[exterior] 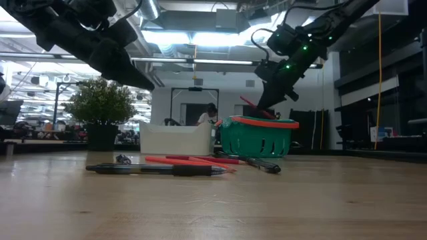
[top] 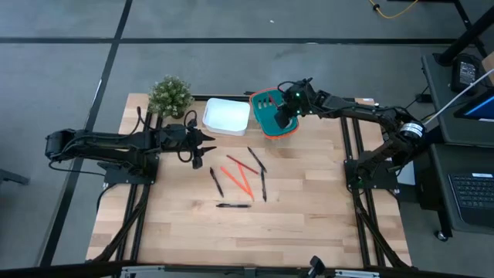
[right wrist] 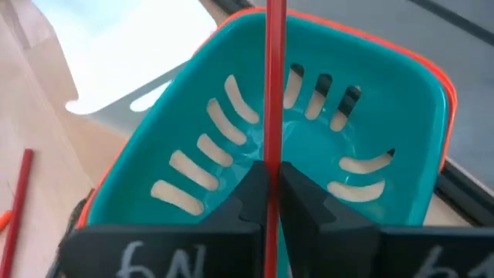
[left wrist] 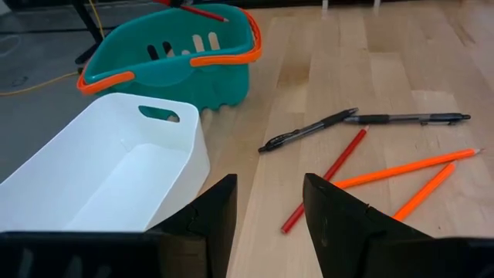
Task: Sort pens & pencils
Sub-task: Put the right red pencil into the dark green bin
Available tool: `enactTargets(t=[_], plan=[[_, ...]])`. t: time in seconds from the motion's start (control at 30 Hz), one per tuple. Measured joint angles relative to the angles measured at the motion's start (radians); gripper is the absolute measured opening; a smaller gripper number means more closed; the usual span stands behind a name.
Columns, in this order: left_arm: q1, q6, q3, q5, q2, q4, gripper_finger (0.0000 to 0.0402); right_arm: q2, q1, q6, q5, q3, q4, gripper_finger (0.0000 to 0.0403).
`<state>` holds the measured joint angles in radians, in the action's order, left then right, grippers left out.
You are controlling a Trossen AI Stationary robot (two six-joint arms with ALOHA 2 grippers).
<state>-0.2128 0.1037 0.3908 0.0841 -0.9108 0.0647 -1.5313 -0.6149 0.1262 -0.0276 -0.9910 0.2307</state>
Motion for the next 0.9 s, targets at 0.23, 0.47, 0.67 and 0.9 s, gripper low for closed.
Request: enactTargets(t=[0.23,0.47,0.67,0.9], plan=[[0.000,-0.023,0.000,0.000,0.000,-0.001,0.0143,-0.133,-0.007,-0.031,-0.002,-0.117,0.111,0.0025],[0.000,-0.023,0.000,0.000,0.000,-0.003,0.0143,-0.248,-0.007,-0.060,-0.020,-0.292,0.277,0.0026],[0.000,-0.023,0.000,0.000,0.000,-0.004,0.0143,-0.347,-0.007,-0.079,-0.020,-0.427,0.443,0.0026],[0.000,-0.023,0.000,0.000,0.000,-0.004,0.0143,-0.420,-0.010,-0.083,-0.020,-0.478,0.453,0.0026]])
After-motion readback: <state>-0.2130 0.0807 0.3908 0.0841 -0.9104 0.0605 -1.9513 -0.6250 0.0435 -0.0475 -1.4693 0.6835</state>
